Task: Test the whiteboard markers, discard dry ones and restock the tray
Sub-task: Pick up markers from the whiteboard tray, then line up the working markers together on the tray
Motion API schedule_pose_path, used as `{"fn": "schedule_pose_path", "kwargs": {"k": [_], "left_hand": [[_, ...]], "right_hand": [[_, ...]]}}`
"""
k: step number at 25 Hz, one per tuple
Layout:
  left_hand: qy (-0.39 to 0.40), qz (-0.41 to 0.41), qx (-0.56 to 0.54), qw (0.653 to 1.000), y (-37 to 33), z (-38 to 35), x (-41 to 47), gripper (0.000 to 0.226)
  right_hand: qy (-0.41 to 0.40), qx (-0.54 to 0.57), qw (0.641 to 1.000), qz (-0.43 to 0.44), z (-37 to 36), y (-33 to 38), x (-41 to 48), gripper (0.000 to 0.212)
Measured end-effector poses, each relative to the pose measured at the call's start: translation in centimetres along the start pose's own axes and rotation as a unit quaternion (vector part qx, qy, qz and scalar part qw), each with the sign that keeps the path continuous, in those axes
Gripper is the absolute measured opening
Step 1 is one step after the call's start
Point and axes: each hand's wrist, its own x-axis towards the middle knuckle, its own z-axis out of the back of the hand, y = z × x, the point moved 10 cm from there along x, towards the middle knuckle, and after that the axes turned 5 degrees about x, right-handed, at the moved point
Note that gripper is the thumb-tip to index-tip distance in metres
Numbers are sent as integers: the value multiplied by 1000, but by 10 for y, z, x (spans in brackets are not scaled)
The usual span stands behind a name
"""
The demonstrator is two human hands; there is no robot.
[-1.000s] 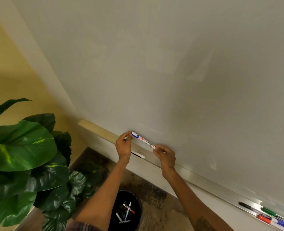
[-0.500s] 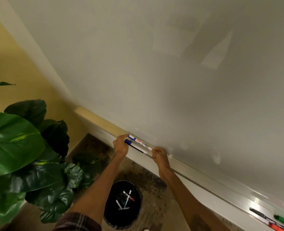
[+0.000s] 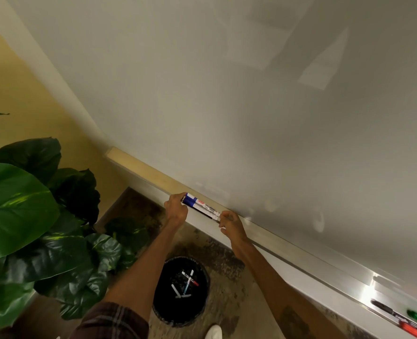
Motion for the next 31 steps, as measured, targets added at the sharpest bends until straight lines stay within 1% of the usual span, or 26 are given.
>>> {"fn": "schedule_pose_path", "kwargs": {"k": [5, 9, 11, 13, 16, 21, 27, 31], "left_hand": [[-14, 0, 4, 1000, -7, 7, -12, 52], [-51, -27, -5, 998, -22, 5, -40, 45], [-53, -49, 0, 997, -34, -4, -60, 40], [-38, -76, 0, 996, -48, -19, -83, 38], [-14, -93, -4, 996, -67, -43, -116, 35], [39, -153, 6, 987, -112, -95, -188, 37], [115, -202, -21, 972, -168, -184, -280, 37], [159, -225, -10, 961, -203, -248, -333, 36]], "right_hand": [[-7, 16, 1000, 0, 10, -5, -5, 21], [-37, 10, 999, 21, 37, -3, -23, 23], [-45, -10, 998, 41, 50, 0, -38, 22], [-52, -46, 995, 73, 67, 4, -54, 25], [-64, -102, 985, 122, 98, 10, -81, 31], [-108, -118, 975, 155, 180, 0, -128, 31], [-190, -68, 966, 162, 309, -30, -182, 38], [-234, -46, 957, 164, 393, -54, -210, 40]]}}
